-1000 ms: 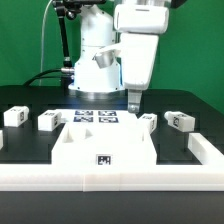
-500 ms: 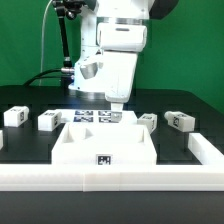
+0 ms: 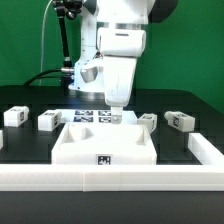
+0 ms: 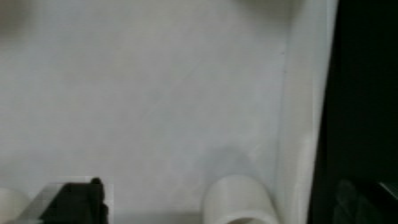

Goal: Assemble one leg

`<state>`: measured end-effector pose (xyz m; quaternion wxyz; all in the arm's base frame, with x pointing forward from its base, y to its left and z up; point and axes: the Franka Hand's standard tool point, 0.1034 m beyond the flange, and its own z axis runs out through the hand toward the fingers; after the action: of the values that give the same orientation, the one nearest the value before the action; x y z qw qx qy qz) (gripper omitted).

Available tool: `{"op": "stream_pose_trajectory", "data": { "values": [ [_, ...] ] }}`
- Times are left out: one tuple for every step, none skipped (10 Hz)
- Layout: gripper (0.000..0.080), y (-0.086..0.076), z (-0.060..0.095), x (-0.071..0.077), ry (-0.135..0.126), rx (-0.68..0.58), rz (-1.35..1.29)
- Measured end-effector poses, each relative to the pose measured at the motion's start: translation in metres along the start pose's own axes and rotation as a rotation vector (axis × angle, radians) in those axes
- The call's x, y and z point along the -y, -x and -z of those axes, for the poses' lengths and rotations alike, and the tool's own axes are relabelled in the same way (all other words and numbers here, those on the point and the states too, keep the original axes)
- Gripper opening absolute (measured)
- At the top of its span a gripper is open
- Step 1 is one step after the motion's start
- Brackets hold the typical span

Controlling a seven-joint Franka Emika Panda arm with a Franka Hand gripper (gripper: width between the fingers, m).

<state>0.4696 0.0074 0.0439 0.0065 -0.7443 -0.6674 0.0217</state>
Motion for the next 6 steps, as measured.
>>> {"op": "stream_pose_trajectory", "data": {
  "values": [
    [0.0650, 0.002, -0.008, 0.007, -0.011, -0.001, -0.002],
    [0.0650, 0.003, -0.019, 0.013, -0.017, -0.007, -0.005],
    [0.0650, 0.002, -0.028, 0.018, -0.031, -0.008, -0.008],
    [0.0650, 0.001, -0.034, 0.021, -0.041, -0.009, -0.008],
    [0.0650, 0.000, -0.037, 0.022, -0.043, -0.011, -0.007],
    [0.0650, -0.002, -0.037, 0.022, -0.042, -0.012, -0.007]
  ]
}}
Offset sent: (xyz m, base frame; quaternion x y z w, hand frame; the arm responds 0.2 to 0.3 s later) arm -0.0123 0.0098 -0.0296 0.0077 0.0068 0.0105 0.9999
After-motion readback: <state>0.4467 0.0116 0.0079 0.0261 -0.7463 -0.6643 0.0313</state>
